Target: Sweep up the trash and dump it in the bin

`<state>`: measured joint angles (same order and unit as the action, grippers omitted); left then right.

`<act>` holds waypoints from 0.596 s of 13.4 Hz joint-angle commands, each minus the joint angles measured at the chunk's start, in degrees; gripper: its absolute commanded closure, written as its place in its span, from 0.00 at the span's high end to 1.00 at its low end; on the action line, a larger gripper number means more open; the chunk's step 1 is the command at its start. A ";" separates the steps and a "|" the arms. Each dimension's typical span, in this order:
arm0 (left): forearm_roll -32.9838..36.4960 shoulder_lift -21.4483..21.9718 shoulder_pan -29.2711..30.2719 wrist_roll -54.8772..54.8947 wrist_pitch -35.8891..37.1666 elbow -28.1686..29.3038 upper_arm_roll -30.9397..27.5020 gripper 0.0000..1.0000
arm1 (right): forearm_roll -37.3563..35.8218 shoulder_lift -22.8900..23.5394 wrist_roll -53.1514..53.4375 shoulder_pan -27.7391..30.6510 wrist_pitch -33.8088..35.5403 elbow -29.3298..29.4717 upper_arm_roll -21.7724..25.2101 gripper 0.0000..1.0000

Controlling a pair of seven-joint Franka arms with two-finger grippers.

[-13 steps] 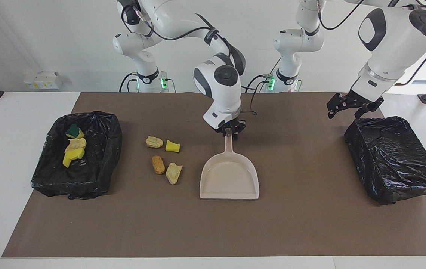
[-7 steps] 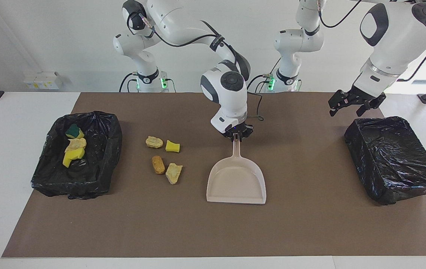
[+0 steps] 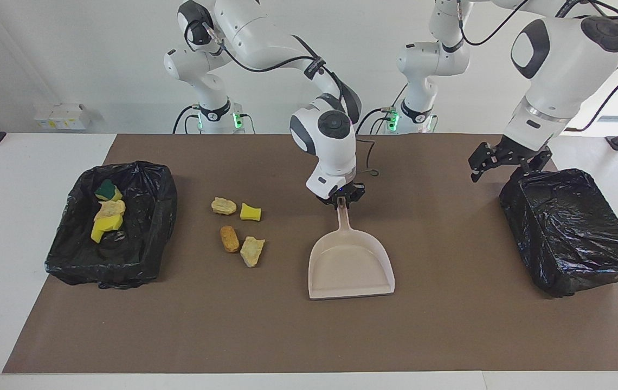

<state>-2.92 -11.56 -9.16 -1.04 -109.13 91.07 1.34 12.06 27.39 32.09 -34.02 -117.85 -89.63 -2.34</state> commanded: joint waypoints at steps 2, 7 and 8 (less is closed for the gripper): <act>-1.03 -6.45 -6.73 -3.41 -10.36 -0.11 -0.90 1.00 | 2.53 -9.70 -2.82 4.56 12.07 -1.16 0.14 1.00; -0.86 -8.57 -13.24 -12.02 -16.37 2.88 -0.90 1.00 | 2.35 -20.94 -8.71 2.58 19.08 -13.67 -0.39 1.00; -0.86 -8.57 -15.08 -13.53 -16.90 4.10 -0.99 1.00 | 2.62 -24.80 -7.93 0.47 14.53 -20.42 -0.39 1.00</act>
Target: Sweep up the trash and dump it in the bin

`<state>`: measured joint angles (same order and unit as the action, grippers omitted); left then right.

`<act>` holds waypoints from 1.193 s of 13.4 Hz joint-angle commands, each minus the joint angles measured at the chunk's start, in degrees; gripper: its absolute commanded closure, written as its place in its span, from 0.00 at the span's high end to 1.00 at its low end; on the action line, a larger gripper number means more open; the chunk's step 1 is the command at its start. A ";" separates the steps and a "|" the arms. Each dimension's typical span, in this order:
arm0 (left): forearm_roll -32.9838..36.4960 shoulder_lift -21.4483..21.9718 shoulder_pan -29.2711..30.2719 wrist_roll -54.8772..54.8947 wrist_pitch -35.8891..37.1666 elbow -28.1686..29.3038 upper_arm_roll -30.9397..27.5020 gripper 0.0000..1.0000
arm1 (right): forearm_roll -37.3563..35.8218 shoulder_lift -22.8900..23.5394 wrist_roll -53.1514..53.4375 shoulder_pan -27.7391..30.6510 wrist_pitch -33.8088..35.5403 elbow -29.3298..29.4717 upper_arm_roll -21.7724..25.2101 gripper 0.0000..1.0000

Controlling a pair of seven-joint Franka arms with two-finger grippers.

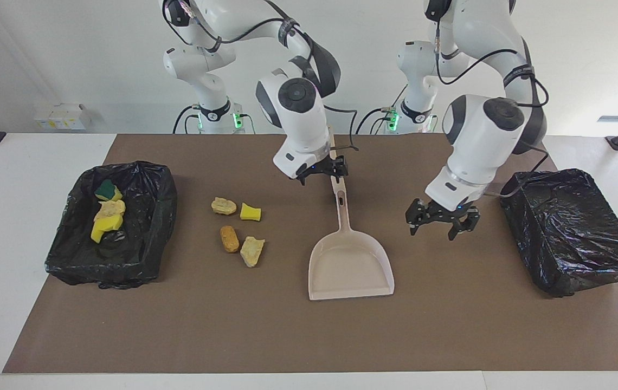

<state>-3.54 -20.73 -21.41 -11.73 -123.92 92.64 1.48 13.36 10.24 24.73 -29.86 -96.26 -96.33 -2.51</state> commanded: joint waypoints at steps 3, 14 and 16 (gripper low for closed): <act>-0.06 4.01 -6.35 -7.23 -2.55 9.55 -1.04 1.00 | 1.67 -13.06 6.71 -12.04 -18.77 -26.88 -0.30 1.00; -0.06 7.38 -14.19 -14.02 -5.54 19.16 -0.95 0.84 | 1.85 -7.52 14.29 -21.20 -32.85 -33.31 -0.30 0.62; -0.15 7.28 -14.54 -14.73 -5.72 19.07 -0.95 0.53 | 1.85 -7.08 14.21 -21.38 -33.56 -33.40 -0.30 0.01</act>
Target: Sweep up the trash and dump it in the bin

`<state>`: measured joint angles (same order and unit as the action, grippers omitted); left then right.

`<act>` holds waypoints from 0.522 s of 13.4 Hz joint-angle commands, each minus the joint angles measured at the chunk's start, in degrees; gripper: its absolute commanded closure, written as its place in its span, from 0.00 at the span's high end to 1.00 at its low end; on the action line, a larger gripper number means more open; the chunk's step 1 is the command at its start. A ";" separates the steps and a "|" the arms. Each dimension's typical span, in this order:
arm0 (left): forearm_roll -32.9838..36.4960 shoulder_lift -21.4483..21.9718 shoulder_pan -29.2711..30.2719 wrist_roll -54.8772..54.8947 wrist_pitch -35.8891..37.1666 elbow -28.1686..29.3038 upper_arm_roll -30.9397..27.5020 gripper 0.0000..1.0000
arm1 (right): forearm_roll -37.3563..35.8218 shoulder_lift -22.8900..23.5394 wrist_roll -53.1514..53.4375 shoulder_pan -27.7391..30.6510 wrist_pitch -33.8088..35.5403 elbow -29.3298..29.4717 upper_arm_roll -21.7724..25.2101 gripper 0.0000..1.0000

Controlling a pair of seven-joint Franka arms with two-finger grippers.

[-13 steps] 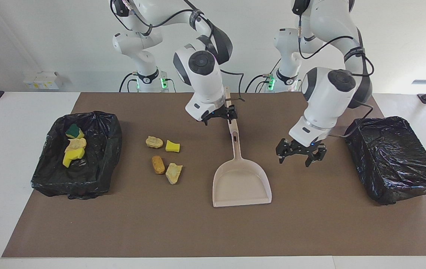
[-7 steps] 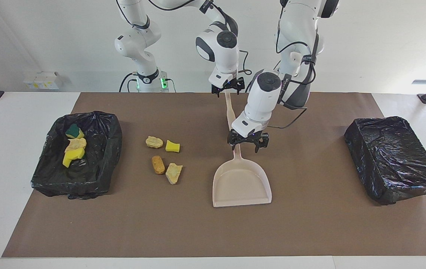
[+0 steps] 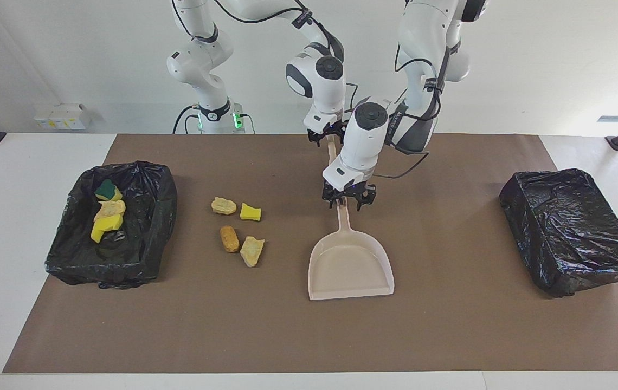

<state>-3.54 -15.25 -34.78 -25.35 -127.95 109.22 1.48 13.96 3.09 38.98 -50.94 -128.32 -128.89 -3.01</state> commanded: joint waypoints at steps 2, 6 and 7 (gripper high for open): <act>-0.07 1.89 -1.17 -0.40 -1.25 2.57 -0.96 0.00 | 1.24 0.42 0.30 -0.13 -1.23 -0.49 0.20 0.00; -0.24 1.63 1.38 7.14 -0.63 2.05 -0.96 0.00 | 1.24 -1.14 0.31 2.50 5.51 1.44 0.64 0.00; 0.02 1.72 1.55 10.29 -0.63 1.87 -1.39 0.00 | 1.24 -3.77 -0.39 4.60 9.72 1.79 0.73 0.00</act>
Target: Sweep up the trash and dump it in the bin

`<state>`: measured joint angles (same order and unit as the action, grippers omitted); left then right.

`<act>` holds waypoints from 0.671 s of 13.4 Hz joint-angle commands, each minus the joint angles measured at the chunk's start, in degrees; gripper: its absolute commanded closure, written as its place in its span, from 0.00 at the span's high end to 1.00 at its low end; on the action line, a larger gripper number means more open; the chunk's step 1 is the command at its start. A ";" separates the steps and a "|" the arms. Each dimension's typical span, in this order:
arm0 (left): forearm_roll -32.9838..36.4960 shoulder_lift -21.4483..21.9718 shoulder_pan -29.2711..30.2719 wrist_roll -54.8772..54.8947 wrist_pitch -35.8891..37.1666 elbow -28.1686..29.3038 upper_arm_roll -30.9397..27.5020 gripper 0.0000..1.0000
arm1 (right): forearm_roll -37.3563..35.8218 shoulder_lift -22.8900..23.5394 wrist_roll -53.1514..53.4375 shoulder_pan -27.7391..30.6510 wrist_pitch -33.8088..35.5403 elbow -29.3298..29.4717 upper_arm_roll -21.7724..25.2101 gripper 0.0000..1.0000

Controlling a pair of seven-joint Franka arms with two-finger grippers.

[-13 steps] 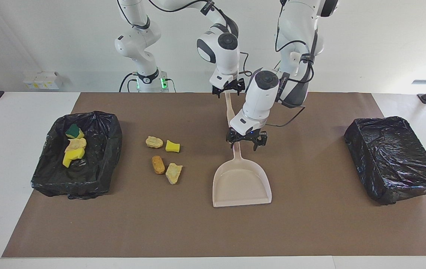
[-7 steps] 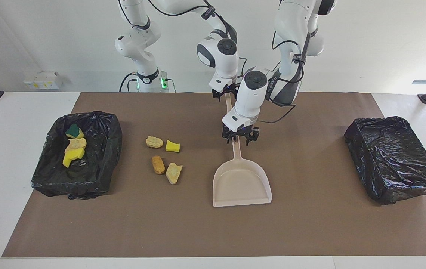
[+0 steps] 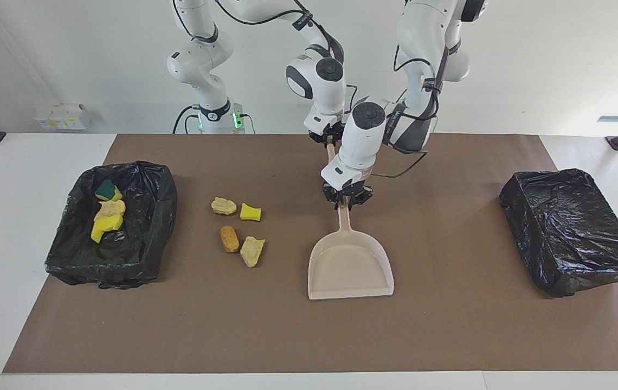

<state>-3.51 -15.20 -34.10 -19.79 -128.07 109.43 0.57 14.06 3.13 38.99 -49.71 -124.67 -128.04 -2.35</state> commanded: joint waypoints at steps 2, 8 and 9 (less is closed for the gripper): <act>0.09 2.02 4.89 14.20 2.10 0.18 -0.66 0.00 | 0.62 -9.52 -2.67 9.16 13.63 1.03 0.15 0.00; 0.17 3.16 13.69 34.00 16.17 -7.82 -0.66 0.00 | -14.98 -11.04 -9.34 23.76 20.97 4.28 0.15 0.00; 0.17 3.16 14.84 36.46 17.23 -8.61 -0.66 0.00 | -17.81 -10.34 -13.46 27.27 20.79 4.29 0.15 0.00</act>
<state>-3.48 -12.59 -21.11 12.47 -113.72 102.51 -0.60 0.84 -9.23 31.21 -27.41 -103.38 -124.50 -1.49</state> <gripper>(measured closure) 0.665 0.740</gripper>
